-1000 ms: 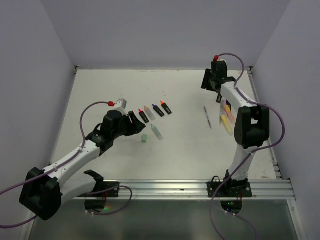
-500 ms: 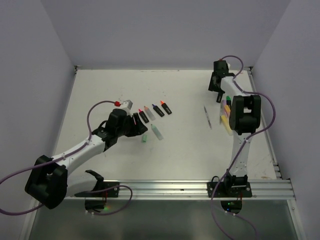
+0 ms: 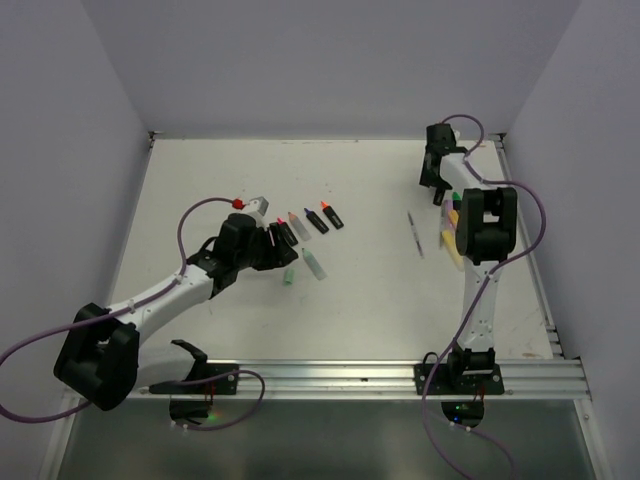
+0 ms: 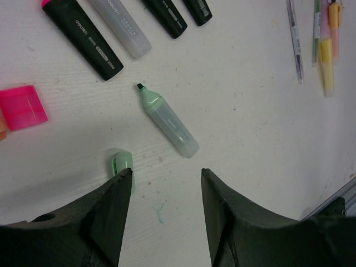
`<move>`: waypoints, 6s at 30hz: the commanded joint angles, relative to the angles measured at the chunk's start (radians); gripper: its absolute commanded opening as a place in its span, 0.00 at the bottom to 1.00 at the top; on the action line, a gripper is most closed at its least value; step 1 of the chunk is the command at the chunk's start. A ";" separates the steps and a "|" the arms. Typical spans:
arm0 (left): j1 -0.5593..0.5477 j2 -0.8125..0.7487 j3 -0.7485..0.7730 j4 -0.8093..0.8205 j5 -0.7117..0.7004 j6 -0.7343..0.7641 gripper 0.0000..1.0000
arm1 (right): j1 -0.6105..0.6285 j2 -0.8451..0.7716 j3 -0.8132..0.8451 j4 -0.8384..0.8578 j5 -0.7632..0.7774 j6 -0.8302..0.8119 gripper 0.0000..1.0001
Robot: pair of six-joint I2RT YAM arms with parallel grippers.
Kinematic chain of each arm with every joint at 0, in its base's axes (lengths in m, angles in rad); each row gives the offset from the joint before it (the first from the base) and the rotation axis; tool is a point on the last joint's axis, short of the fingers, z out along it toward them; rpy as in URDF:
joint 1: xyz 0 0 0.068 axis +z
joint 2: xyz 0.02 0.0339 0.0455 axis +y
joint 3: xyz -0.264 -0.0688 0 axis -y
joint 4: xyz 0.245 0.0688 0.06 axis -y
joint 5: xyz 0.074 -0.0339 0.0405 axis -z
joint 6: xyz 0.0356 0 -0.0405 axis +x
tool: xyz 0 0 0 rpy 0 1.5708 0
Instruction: Open the pen caps
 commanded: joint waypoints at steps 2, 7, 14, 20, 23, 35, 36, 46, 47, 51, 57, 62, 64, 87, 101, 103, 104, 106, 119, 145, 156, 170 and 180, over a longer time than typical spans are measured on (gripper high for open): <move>-0.006 0.002 0.040 0.039 0.012 0.030 0.56 | -0.008 0.000 0.009 -0.015 0.035 -0.019 0.48; -0.006 0.010 0.037 0.040 0.019 0.029 0.56 | -0.022 0.000 -0.020 -0.012 0.027 -0.034 0.48; -0.004 0.011 0.035 0.040 0.023 0.017 0.56 | -0.038 0.008 -0.050 0.002 -0.010 -0.025 0.48; -0.004 0.010 0.038 0.026 0.020 0.017 0.56 | -0.038 0.012 -0.058 0.016 -0.037 -0.017 0.35; -0.006 -0.001 0.037 0.017 0.019 0.013 0.56 | -0.039 0.031 -0.047 0.014 -0.063 -0.017 0.15; 0.008 0.086 0.178 0.043 0.152 -0.034 0.56 | 0.027 -0.357 -0.397 0.353 -0.243 -0.071 0.00; 0.008 0.099 0.216 0.045 0.167 -0.037 0.56 | 0.039 -0.380 -0.402 0.330 -0.269 -0.068 0.00; 0.029 0.264 0.384 0.115 0.276 -0.077 0.56 | 0.392 -0.731 -0.641 0.276 -0.474 -0.073 0.00; 0.031 0.273 0.387 0.120 0.273 -0.083 0.55 | 0.410 -0.754 -0.670 0.282 -0.481 -0.060 0.00; 0.039 0.286 0.396 0.120 0.255 -0.111 0.55 | 0.484 -0.850 -0.713 0.276 -0.531 -0.069 0.00; 0.040 0.278 0.365 0.170 0.258 -0.169 0.55 | 0.518 -0.902 -0.761 0.275 -0.551 -0.086 0.00; 0.040 0.300 0.368 0.213 0.288 -0.220 0.55 | 0.555 -0.902 -0.790 0.313 -0.556 -0.074 0.00; 0.040 0.304 0.367 0.239 0.304 -0.241 0.55 | 0.573 -0.893 -0.790 0.318 -0.553 -0.071 0.00; 0.028 0.320 0.351 0.270 0.305 -0.283 0.31 | 0.634 -0.854 -0.790 0.457 -0.479 -0.011 0.00; 0.022 0.304 0.339 0.281 0.296 -0.269 0.00 | 0.634 -0.850 -0.798 0.451 -0.507 -0.014 0.30; 0.022 0.291 0.325 0.302 0.299 -0.280 0.00 | 0.633 -0.834 -0.798 0.451 -0.507 -0.017 0.44; 0.022 0.284 0.321 0.309 0.299 -0.281 0.00 | 0.634 -0.828 -0.799 0.453 -0.508 -0.017 0.50; 0.022 0.272 0.313 0.321 0.305 -0.290 0.00 | 0.634 -0.822 -0.798 0.466 -0.513 -0.013 0.52; 0.032 0.243 0.304 0.411 0.256 -0.333 0.00 | 0.669 -0.764 -0.817 0.439 -0.493 -0.004 0.00; 0.309 0.294 0.431 0.547 0.287 -0.108 0.00 | 0.714 -0.856 -1.012 0.396 -0.510 0.058 0.00; 0.207 0.044 0.267 -0.001 0.051 -0.054 0.00 | 0.700 -0.753 -0.916 0.330 -0.320 0.026 0.00; 0.137 -0.165 -0.196 0.029 0.063 -0.086 0.00 | 0.676 -0.486 -0.761 0.442 -0.335 -0.020 0.00; 0.134 -0.069 -0.273 0.154 0.108 -0.088 0.00 | 0.676 -0.423 -0.739 0.488 -0.346 -0.022 0.00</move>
